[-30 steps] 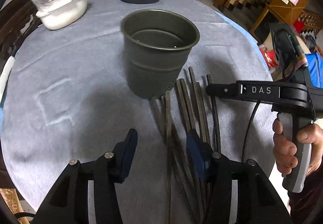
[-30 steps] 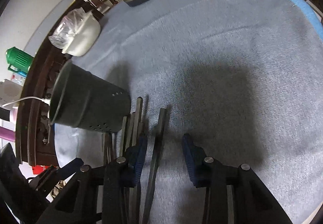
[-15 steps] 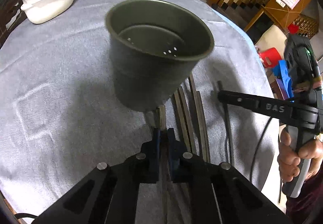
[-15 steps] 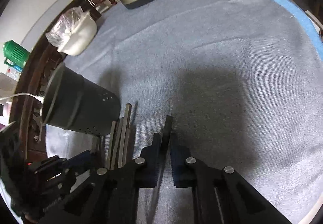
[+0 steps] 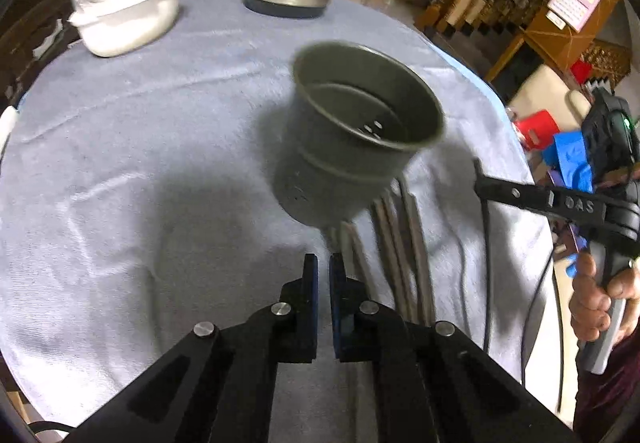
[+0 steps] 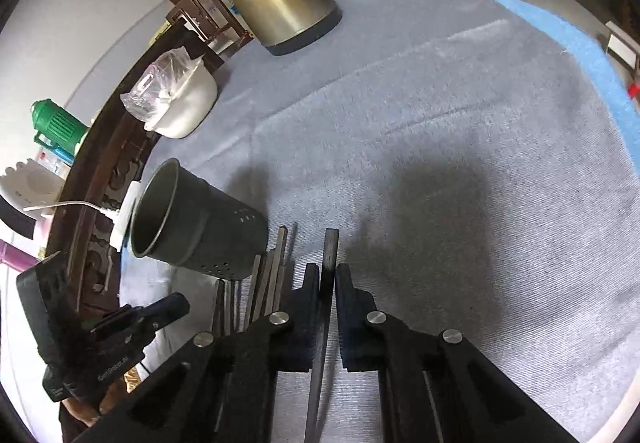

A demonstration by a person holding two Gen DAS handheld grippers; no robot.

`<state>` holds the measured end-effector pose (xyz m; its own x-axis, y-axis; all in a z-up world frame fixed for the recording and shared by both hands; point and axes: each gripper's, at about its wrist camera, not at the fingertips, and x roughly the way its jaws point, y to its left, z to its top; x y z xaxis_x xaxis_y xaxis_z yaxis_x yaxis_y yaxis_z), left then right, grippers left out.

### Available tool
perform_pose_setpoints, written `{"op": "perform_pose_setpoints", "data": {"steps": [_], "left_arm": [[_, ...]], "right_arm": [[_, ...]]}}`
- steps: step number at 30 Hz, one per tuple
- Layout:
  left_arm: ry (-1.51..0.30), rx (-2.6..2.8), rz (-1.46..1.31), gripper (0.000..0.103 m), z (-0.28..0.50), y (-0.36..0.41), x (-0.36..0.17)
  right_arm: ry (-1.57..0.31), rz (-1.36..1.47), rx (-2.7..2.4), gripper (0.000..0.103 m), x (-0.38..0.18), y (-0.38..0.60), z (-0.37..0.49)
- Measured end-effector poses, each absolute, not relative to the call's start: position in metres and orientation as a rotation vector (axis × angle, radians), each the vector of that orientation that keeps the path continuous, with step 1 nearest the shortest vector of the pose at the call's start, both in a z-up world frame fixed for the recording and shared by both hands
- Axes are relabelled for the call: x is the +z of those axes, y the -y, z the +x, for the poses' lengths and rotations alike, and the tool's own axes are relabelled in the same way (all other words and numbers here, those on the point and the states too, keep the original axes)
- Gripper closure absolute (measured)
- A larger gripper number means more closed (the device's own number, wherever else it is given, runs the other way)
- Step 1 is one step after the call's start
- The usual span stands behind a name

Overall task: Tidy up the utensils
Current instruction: 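Close the left gripper on a dark metal rod while the right gripper grasps another rod, then lift the left gripper's rod over the grey cup while the right gripper lifts its rod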

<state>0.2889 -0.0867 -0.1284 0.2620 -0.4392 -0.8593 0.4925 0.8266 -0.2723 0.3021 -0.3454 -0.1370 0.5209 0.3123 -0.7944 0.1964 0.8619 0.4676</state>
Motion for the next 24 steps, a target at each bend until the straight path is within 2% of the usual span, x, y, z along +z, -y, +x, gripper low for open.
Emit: {"op": "perform_pose_setpoints", "data": {"steps": [5, 9, 12, 24], "left_arm": [[-1.187, -0.643, 0.1, 0.08, 0.287, 0.106, -0.139], [-1.207, -0.644, 0.089, 0.081, 0.293, 0.116, -0.148], [-1.206, -0.665, 0.07, 0.096, 0.295, 0.114, -0.149], [-1.09, -0.67, 0.024, 0.097, 0.284, 0.078, -0.111]], "right_arm": [[-1.054, 0.569, 0.072, 0.094, -0.148, 0.345, 0.301], [-1.065, 0.572, 0.077, 0.094, -0.154, 0.342, 0.298], [-1.053, 0.562, 0.089, 0.094, -0.147, 0.341, 0.296], [-0.943, 0.557, 0.164, 0.094, -0.109, 0.333, 0.275]]}}
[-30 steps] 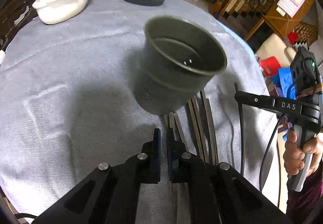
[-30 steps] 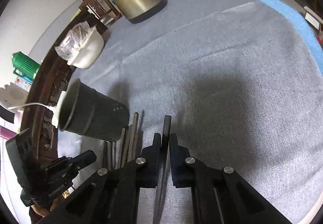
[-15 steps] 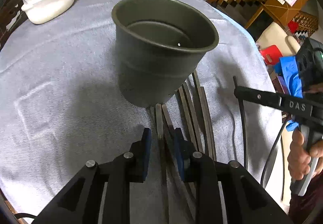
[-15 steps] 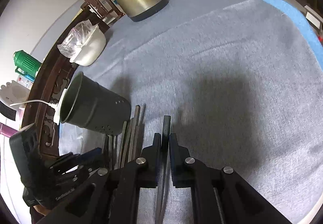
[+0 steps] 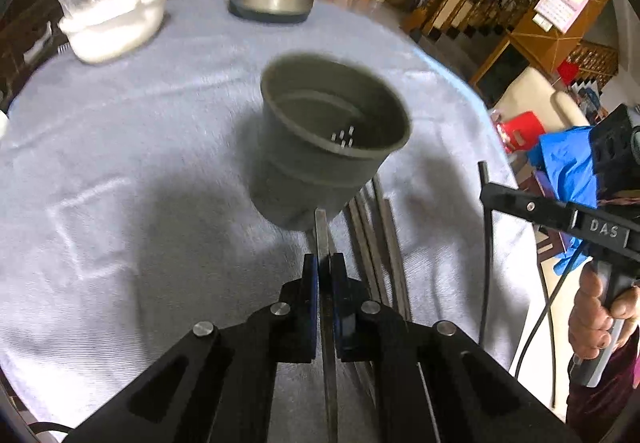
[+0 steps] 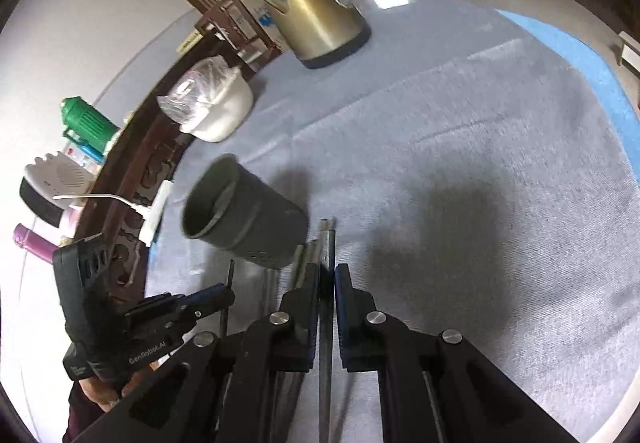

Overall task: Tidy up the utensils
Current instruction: 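Lift the left gripper's rod over the grey cup while the right gripper lifts its rod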

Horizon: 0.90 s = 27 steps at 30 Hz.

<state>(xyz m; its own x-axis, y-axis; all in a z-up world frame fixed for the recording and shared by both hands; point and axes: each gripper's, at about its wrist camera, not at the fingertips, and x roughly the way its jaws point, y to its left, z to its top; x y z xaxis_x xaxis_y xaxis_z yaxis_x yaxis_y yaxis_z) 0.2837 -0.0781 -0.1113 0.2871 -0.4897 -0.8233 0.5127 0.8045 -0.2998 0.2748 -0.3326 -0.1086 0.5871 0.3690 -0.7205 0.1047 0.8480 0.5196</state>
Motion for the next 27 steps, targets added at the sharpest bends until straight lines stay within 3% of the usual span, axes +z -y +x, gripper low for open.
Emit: {"op": "perform_pose_setpoints", "data": {"steps": [12, 27], "left_arm": [[-0.718, -0.584, -0.083, 0.097, 0.26, 0.042, -0.013], [-0.561, -0.556, -0.098, 0.097, 0.24, 0.033, 0.052]], "right_arm": [[-0.647, 0.414, 0.239, 0.094, -0.041, 0.309, 0.235], [-0.43, 0.394, 0.219, 0.094, 0.026, 0.303, 0.223]]}}
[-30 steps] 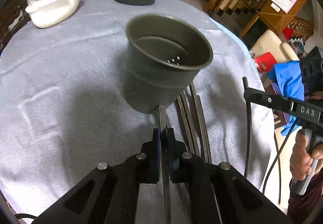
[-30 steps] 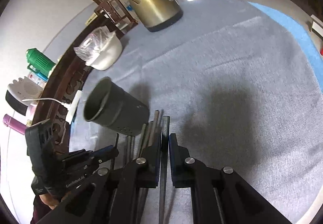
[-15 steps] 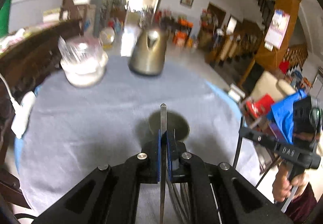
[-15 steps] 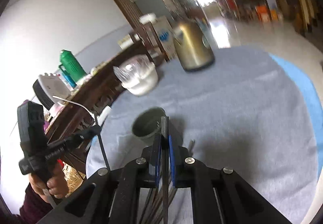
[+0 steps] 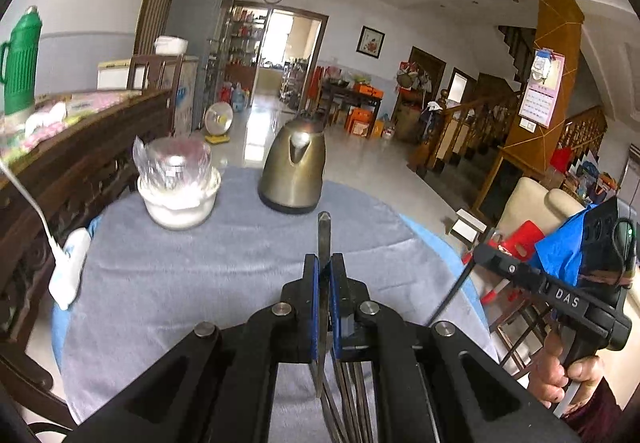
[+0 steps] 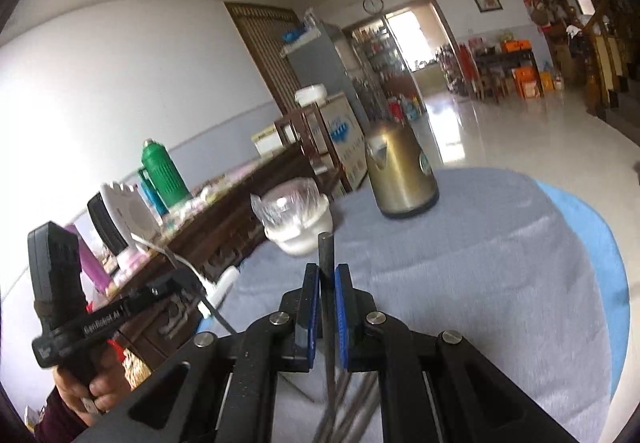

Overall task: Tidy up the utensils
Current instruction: 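Lift the left gripper's rod over the grey cup while the right gripper lifts its rod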

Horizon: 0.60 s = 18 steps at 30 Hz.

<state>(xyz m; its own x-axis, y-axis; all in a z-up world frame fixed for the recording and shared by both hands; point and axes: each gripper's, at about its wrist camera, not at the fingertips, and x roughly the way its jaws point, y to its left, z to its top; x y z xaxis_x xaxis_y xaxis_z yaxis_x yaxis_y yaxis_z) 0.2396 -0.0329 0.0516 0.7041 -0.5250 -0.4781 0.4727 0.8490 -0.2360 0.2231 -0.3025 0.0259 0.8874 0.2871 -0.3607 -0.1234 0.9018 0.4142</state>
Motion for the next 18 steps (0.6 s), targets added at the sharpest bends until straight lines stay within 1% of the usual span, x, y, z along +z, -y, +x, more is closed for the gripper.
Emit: {"op": "perform_pose_setpoints", "data": {"steps": [11, 14, 18], "left_arm": [[-0.416, -0.541, -0.076, 0.097, 0.25, 0.036, 0.115], [-0.405, -0.531, -0.083, 0.097, 0.256, 0.039, 0.12], [-0.422, -0.534, -0.101, 0.097, 0.259, 0.038, 0.117]], "right_arm": [[-0.291, 0.401, 0.17, 0.094, 0.083, 0.299, 0.252], [-0.313, 0.396, 0.161, 0.094, 0.086, 0.295, 0.263], [-0.398, 0.366, 0.077, 0.092, 0.068, 0.301, 0.275]]}}
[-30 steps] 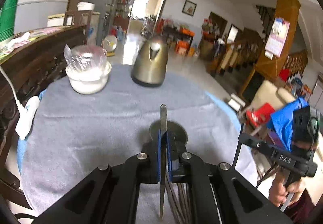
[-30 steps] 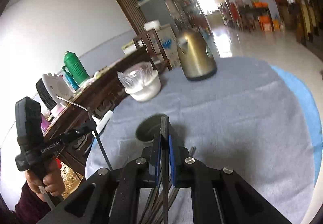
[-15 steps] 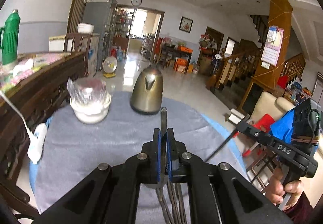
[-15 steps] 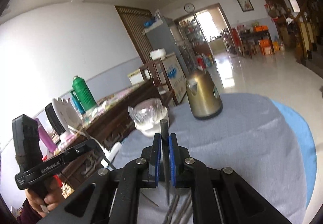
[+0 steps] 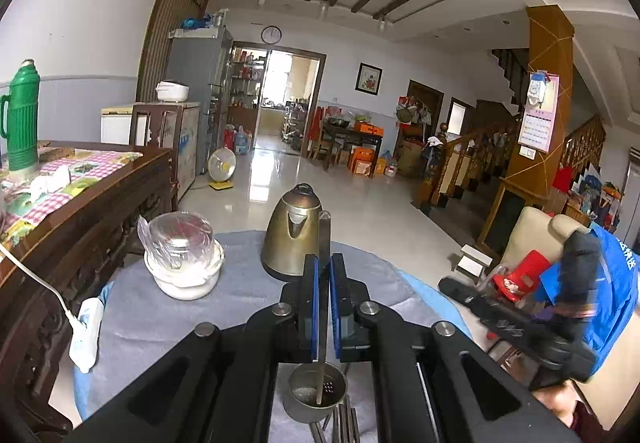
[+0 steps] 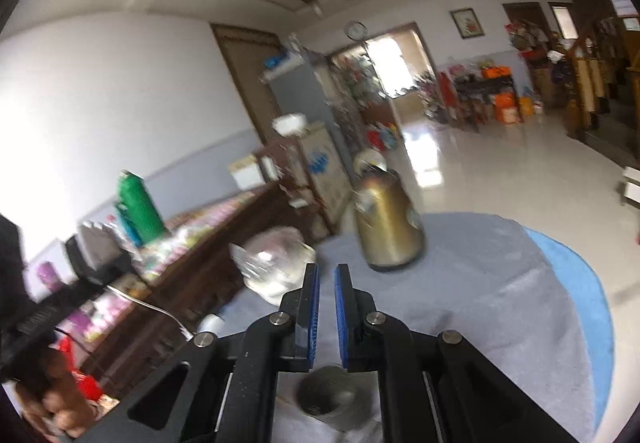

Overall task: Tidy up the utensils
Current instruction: 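Lift the left gripper's rod over the grey cup while the right gripper lifts its rod, then lower the left gripper's rod into the cup while the right gripper drops its rod in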

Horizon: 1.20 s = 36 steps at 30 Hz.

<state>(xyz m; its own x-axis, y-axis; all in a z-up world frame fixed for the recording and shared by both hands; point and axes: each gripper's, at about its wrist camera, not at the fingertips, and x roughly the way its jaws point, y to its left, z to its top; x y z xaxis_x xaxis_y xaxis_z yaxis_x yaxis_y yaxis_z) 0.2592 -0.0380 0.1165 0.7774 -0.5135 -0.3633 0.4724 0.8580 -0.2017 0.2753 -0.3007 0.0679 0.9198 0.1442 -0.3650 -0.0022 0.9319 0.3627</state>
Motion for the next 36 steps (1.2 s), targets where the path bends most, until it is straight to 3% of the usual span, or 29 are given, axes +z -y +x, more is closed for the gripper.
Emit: {"op": "perform_pose_setpoints", "data": {"steps": [2, 6, 7, 9, 13, 17, 23, 25, 28, 36], "left_arm": [[-0.429, -0.531, -0.096, 0.097, 0.261, 0.038, 0.113], [-0.44, -0.534, -0.101, 0.097, 0.268, 0.04, 0.113], [-0.441, -0.533, -0.098, 0.098, 0.271, 0.041, 0.113], [-0.445, -0.535, -0.097, 0.098, 0.274, 0.043, 0.114], [-0.456, -0.535, -0.1, 0.098, 0.279, 0.043, 0.114], [-0.461, -0.532, -0.109, 0.098, 0.279, 0.04, 0.115], [-0.474, -0.538, -0.114, 0.098, 0.278, 0.041, 0.112], [-0.475, -0.539, -0.106, 0.098, 0.276, 0.042, 0.111], [-0.469, -0.539, -0.1, 0.098, 0.273, 0.041, 0.114], [-0.399, -0.542, -0.113, 0.098, 0.258, 0.031, 0.134]], "right_arm": [[-0.502, 0.372, 0.012, 0.09, 0.048, 0.316, 0.291], [-0.725, 0.447, -0.045, 0.064, -0.002, 0.347, 0.334], [-0.784, 0.501, -0.039, 0.063, -0.02, 0.356, 0.348], [-0.842, 0.536, -0.026, 0.047, -0.04, 0.364, 0.367], [-0.992, 0.537, -0.041, 0.05, -0.081, 0.363, 0.413], [-1.075, 0.484, -0.083, 0.064, -0.107, 0.353, 0.449], [-1.202, 0.369, -0.2, 0.066, -0.139, 0.339, 0.484], [-1.241, 0.361, -0.194, 0.077, -0.147, 0.333, 0.491], [-1.232, 0.268, -0.23, 0.089, -0.151, 0.326, 0.489], [-1.153, 0.316, -0.207, 0.093, -0.145, 0.355, 0.452]]}}
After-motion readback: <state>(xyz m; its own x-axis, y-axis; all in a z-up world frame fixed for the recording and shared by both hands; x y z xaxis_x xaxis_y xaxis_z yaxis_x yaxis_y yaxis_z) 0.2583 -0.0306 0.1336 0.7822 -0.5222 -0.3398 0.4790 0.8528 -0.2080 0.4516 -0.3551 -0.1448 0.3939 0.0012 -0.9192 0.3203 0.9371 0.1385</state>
